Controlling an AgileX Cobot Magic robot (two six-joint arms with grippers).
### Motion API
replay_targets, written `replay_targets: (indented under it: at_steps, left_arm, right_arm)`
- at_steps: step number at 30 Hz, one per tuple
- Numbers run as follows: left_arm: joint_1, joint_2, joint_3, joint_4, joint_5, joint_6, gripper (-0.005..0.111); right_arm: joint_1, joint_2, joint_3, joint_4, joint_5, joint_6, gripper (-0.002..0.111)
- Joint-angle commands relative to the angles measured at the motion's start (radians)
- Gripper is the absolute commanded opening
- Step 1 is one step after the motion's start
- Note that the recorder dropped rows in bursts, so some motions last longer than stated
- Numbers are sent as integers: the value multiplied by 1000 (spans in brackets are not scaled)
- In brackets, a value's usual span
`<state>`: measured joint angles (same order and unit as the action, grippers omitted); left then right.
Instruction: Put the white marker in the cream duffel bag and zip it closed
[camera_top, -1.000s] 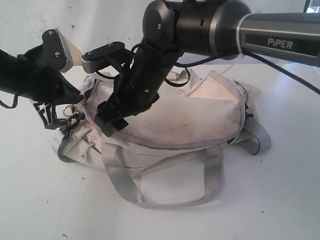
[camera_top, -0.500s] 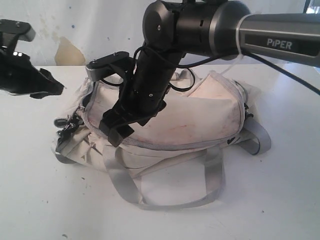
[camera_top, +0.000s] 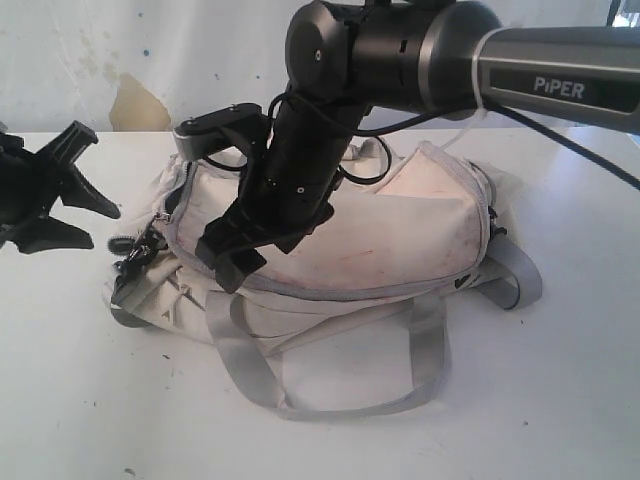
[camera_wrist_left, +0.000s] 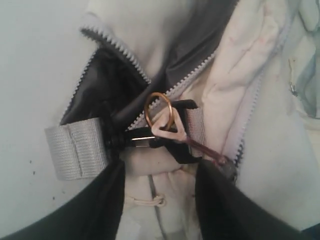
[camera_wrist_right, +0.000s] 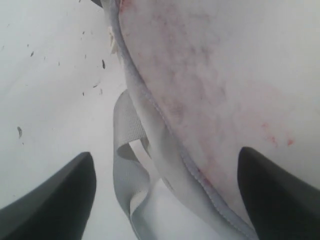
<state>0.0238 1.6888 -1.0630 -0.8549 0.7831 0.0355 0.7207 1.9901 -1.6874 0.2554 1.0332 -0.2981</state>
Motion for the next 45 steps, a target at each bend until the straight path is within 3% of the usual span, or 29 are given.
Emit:
replay_targets:
  at_steps: [1,10,23,26,32,39,42,45]
  left_arm:
    - [3,62,3,-92,-4,-135,46]
    - [4,174,3,-377,-53,-105,46]
    - [11,200,3,-425,-171,-36,46]
    - [9,218,3,-503,-92,7,46]
    - [9,272,3,-515,27,18,46]
    - [9,276,3,-522,24,26,45]
    - [9,276,3,-520,34,28,32]
    - [9,276,3,-520,52,58,8]
  right_arm:
    - [-3,-5,1,-1,5,33,72]
    - [-3,-5,1,1,12,41,72]
    - [-3,-5,1,1,9,41,72]
    - [-3,-5,1,1,-11,41,72]
    - [-3,-5,1,-1,-28,41,72]
    - [-3,-5,1,-1,-33,41,72]
    - [-3,-5,1,-1,-33,41,72]
    - [-3,-5,1,-1,-33,41,72]
